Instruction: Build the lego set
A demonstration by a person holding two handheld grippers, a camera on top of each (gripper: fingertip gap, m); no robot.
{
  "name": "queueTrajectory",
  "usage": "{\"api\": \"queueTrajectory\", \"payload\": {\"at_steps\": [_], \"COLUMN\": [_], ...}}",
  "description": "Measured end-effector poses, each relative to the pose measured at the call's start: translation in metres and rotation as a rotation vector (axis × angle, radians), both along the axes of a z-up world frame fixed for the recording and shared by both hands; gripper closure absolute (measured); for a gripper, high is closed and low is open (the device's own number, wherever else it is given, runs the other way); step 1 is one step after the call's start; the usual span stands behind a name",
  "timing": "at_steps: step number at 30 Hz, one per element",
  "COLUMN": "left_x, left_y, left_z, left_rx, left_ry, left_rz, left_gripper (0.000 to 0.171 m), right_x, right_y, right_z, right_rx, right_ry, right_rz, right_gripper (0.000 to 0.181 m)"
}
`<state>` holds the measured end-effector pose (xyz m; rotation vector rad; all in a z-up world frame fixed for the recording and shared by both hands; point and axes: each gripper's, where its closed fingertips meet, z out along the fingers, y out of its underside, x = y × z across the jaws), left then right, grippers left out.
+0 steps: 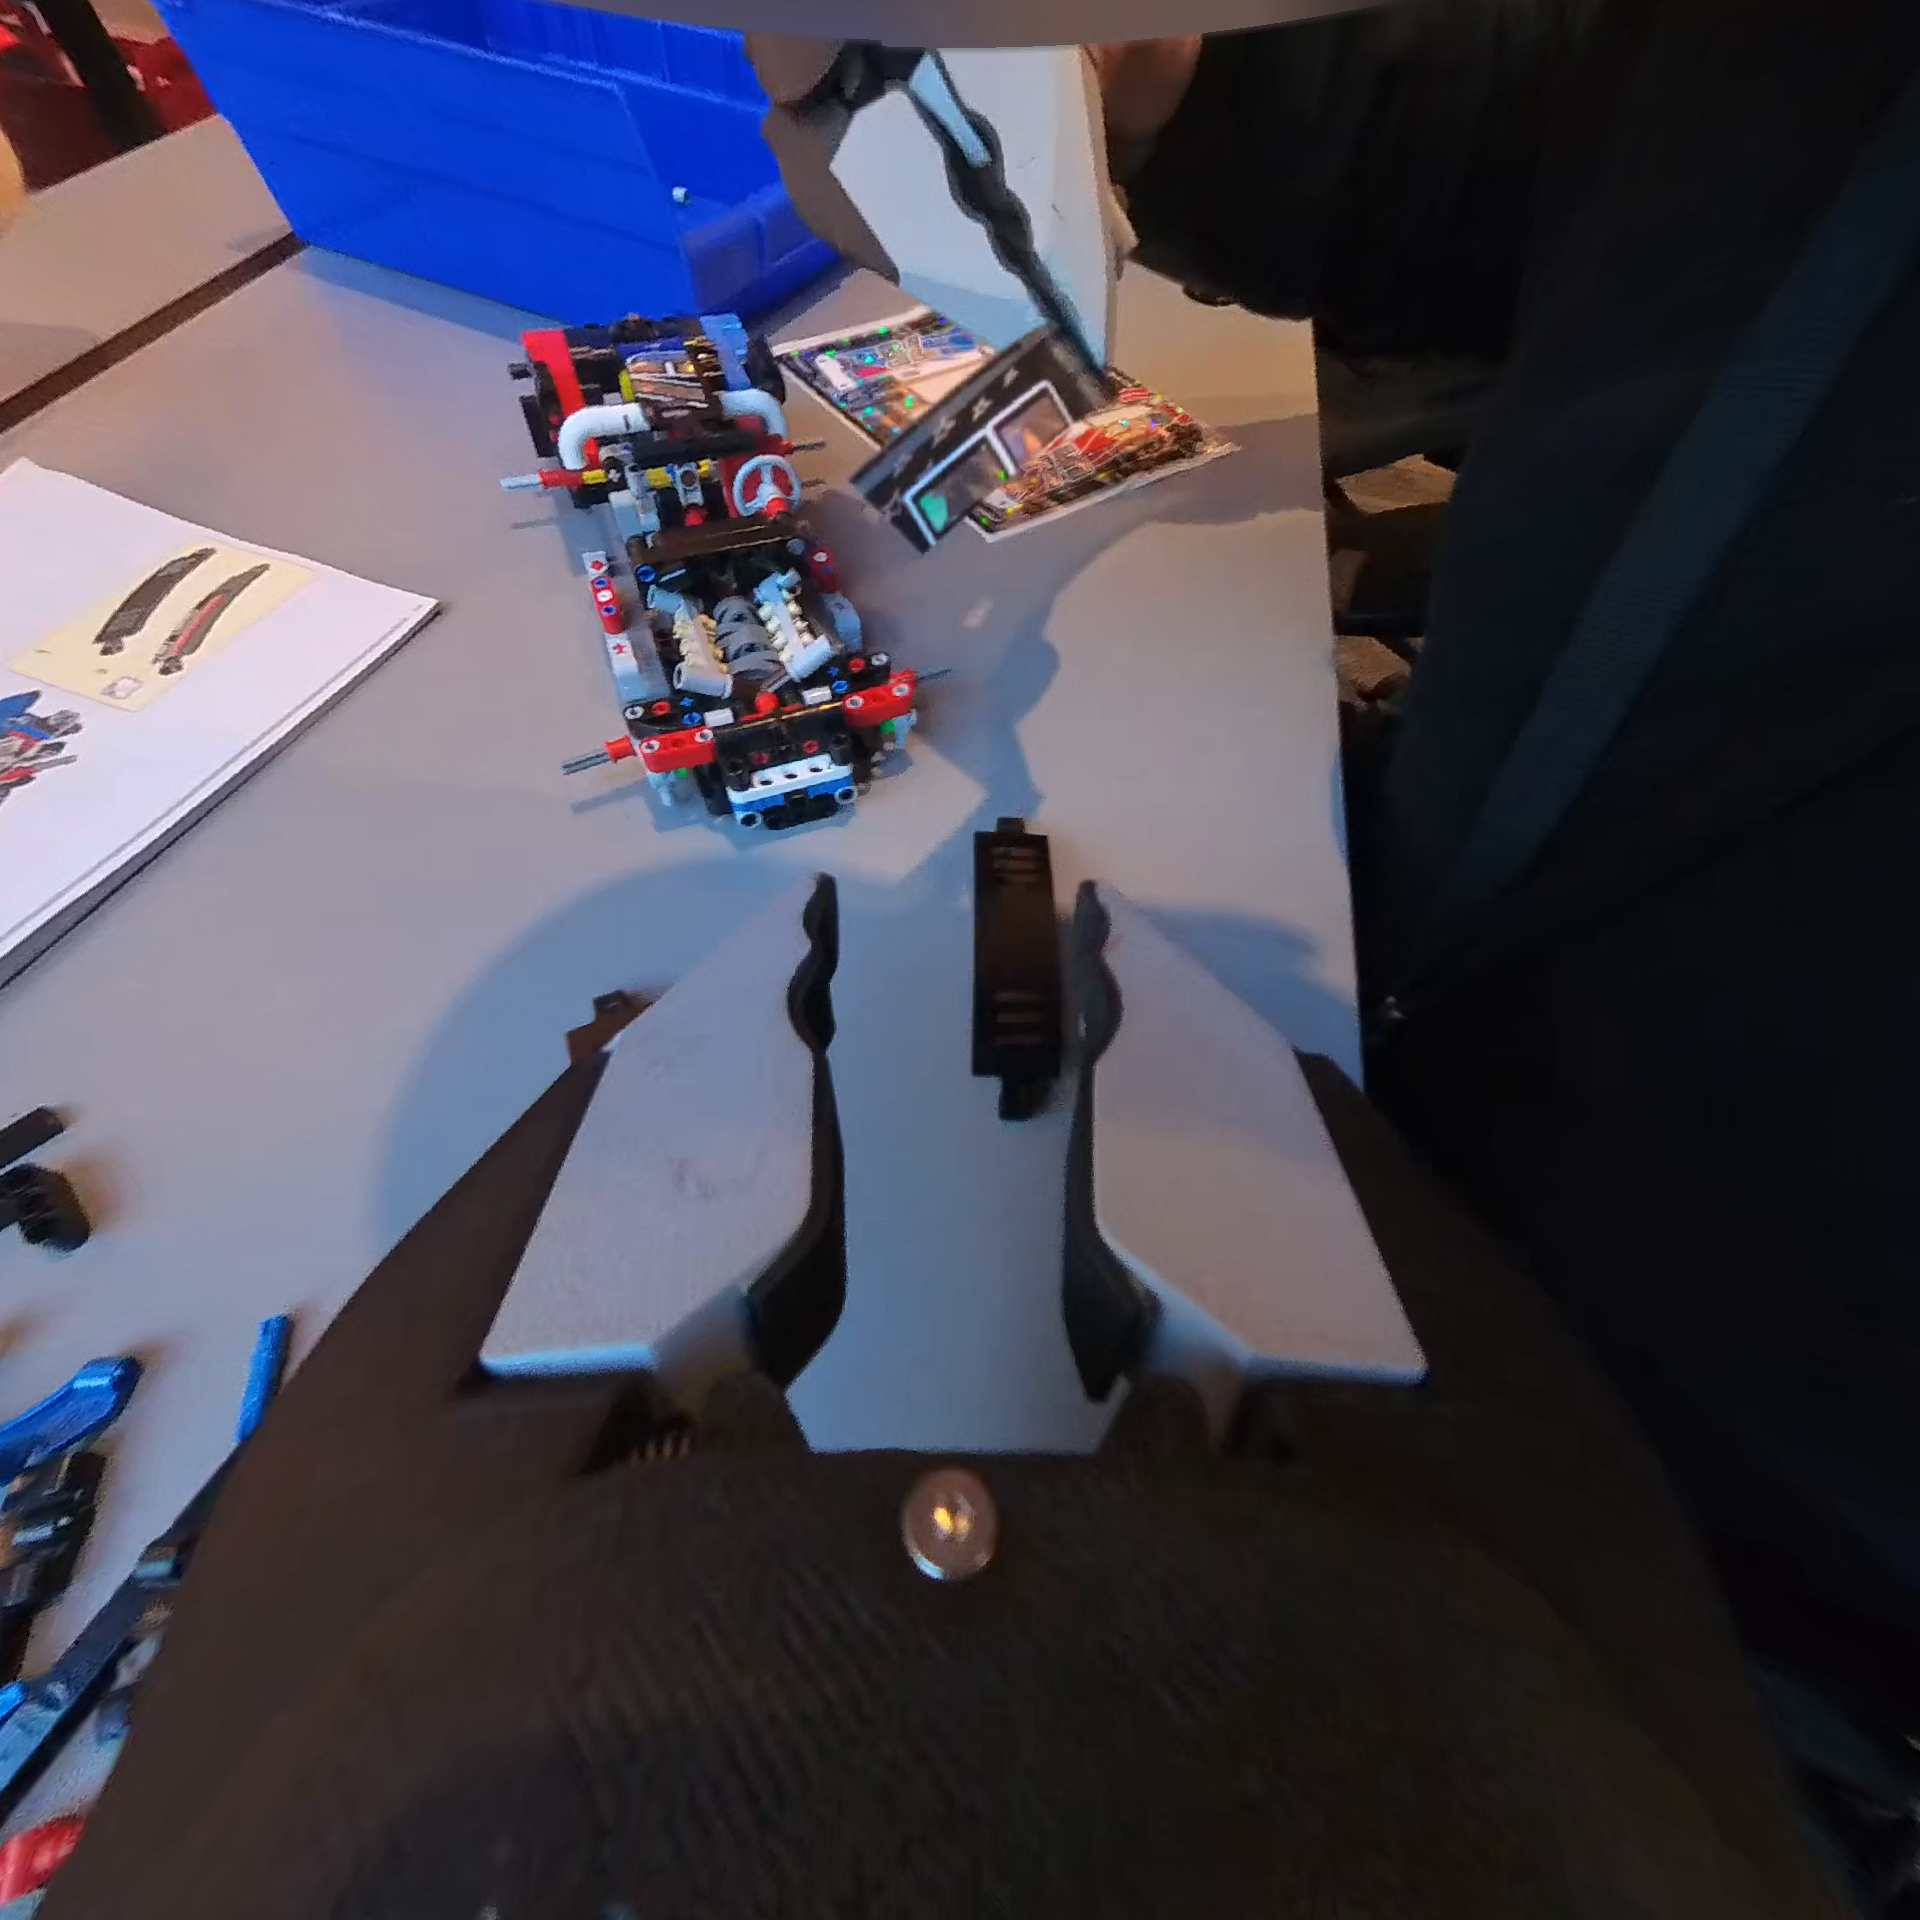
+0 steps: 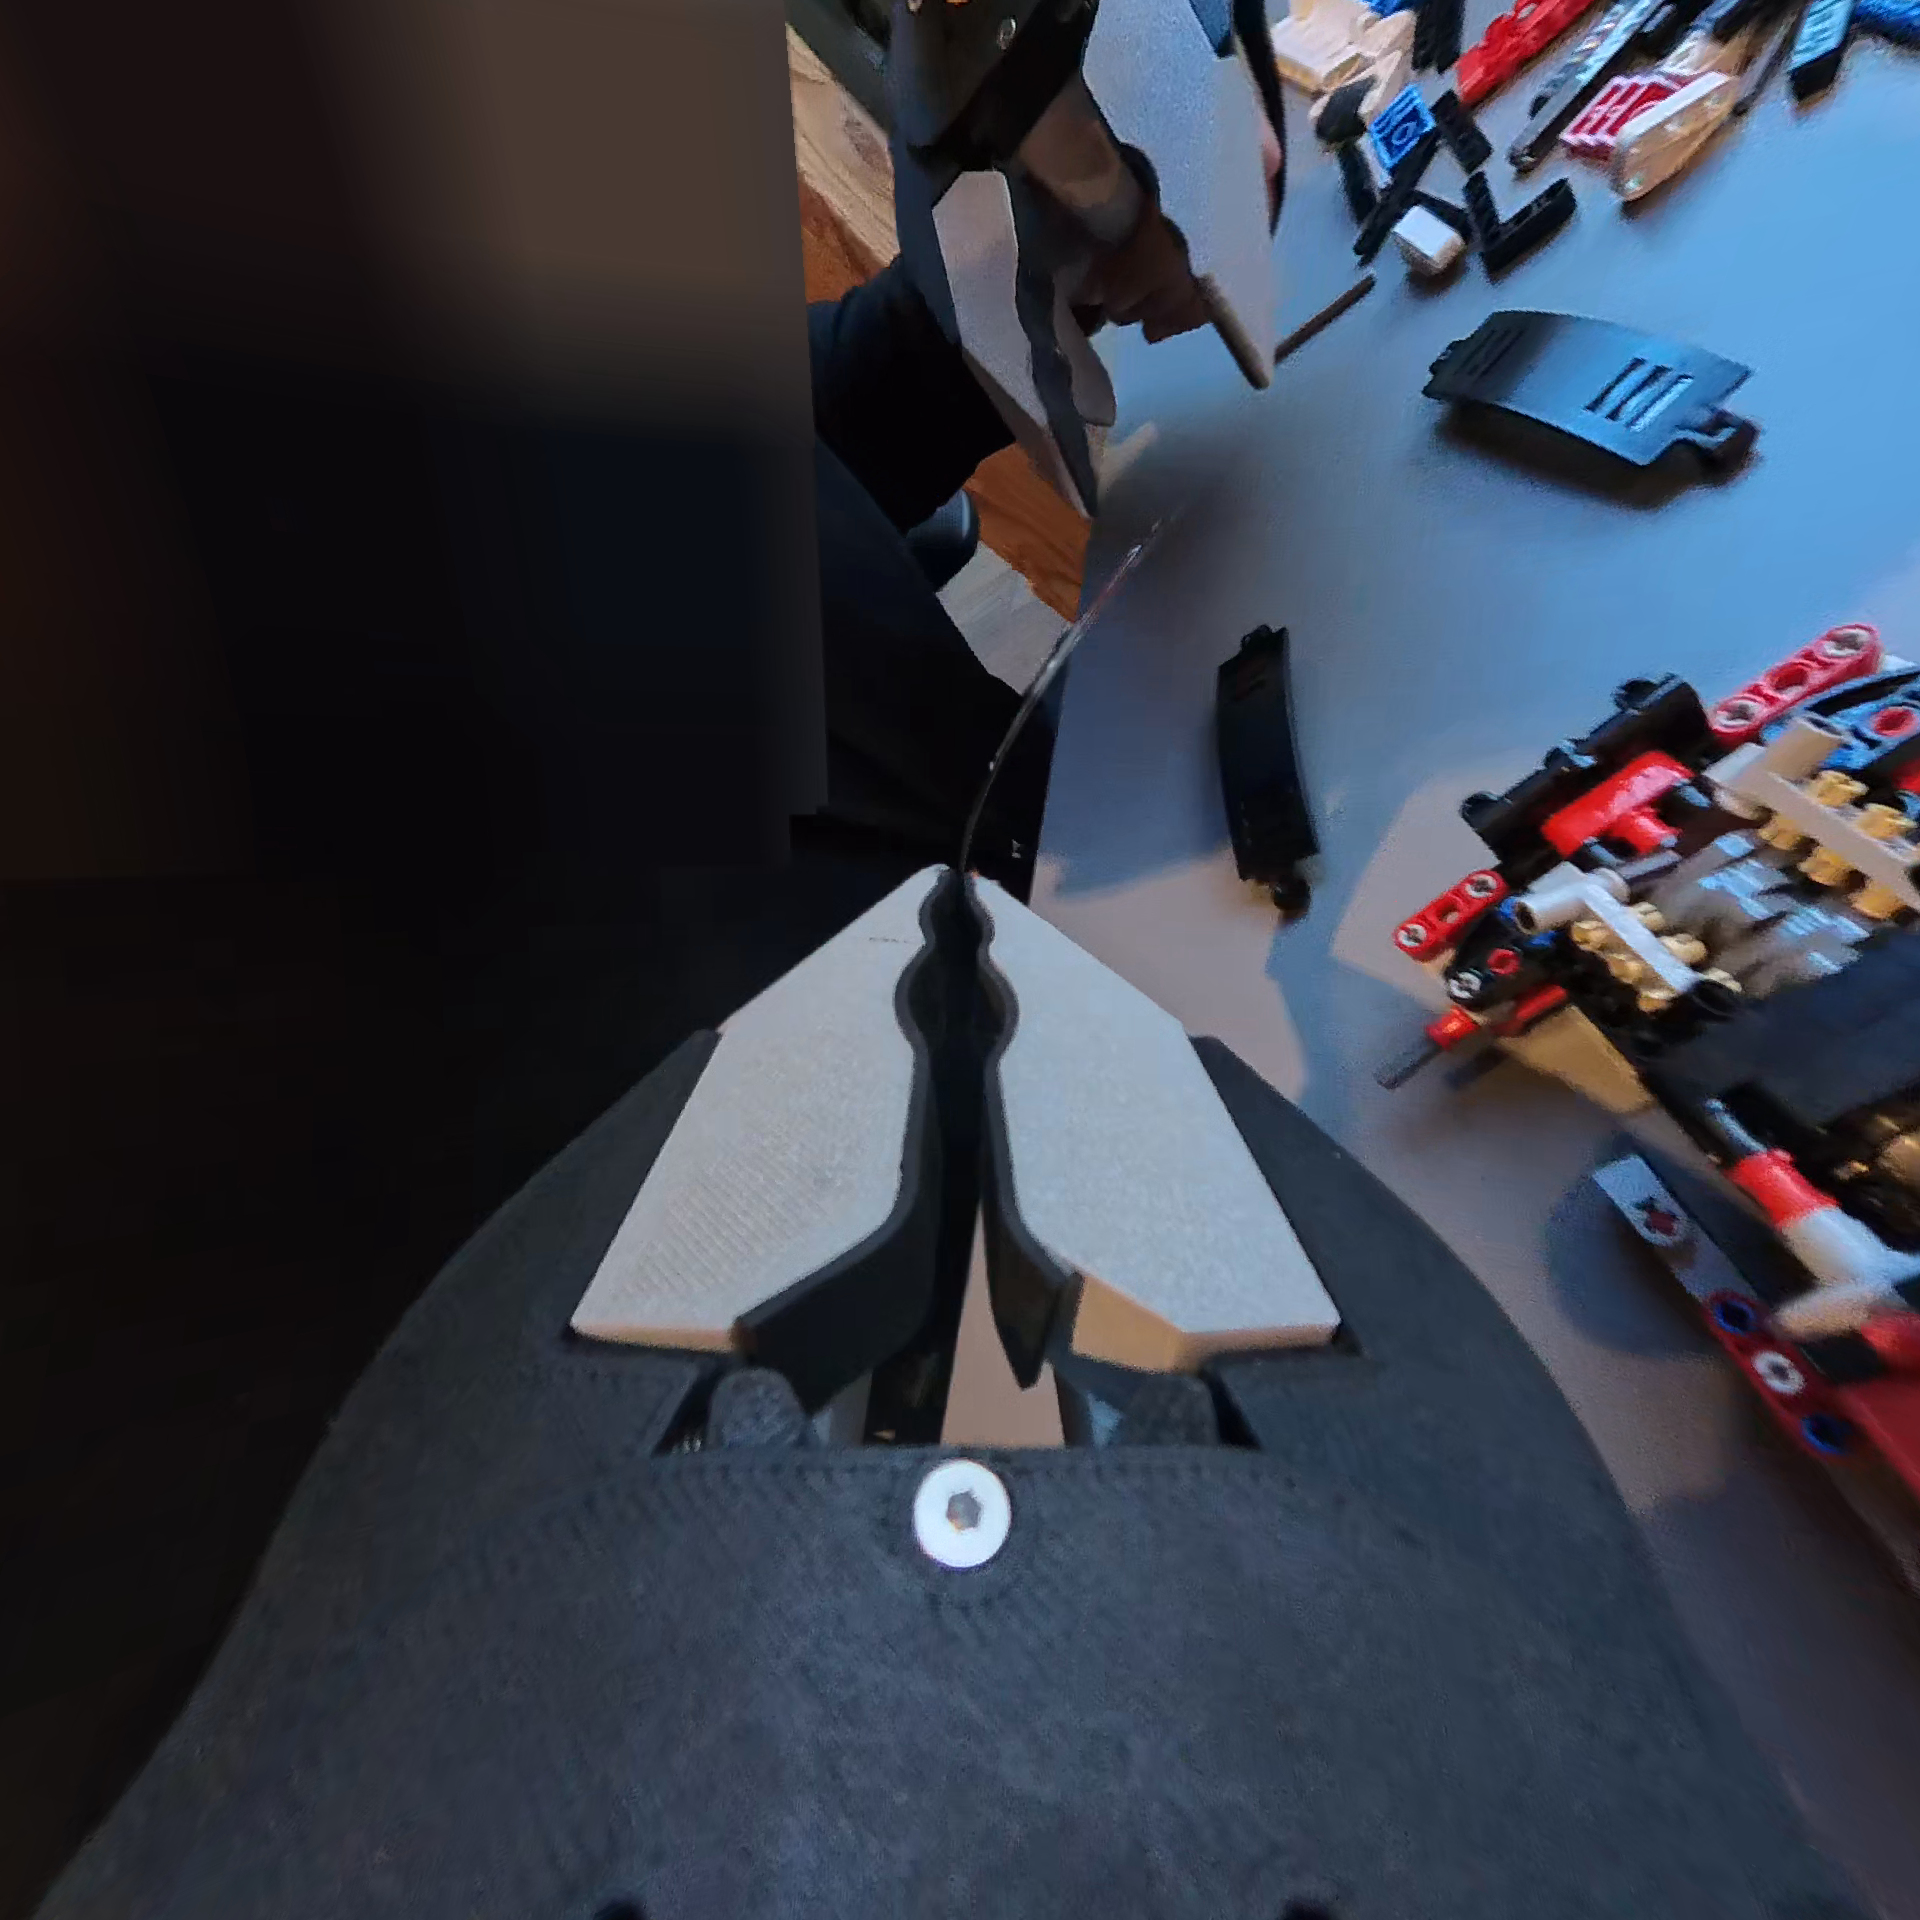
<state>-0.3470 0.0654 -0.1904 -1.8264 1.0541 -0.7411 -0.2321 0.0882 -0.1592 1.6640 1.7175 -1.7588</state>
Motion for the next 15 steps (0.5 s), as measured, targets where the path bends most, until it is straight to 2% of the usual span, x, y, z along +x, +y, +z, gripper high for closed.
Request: {"api": "queueTrajectory", "payload": {"at_steps": [15], "left_x": [0.016], "left_y": [-0.015], "left_z": [-0.008], "left_rx": [-0.048], "left_ry": [-0.027], "left_rz": [-0.002], "left_gripper": [0.131], "right_x": [-0.009], "right_y": [-0.028], "right_z": [-0.008], "right_rx": [-0.022], "right_ry": [0.003], "right_rz": [0.048], "right_gripper": [0.181]}}
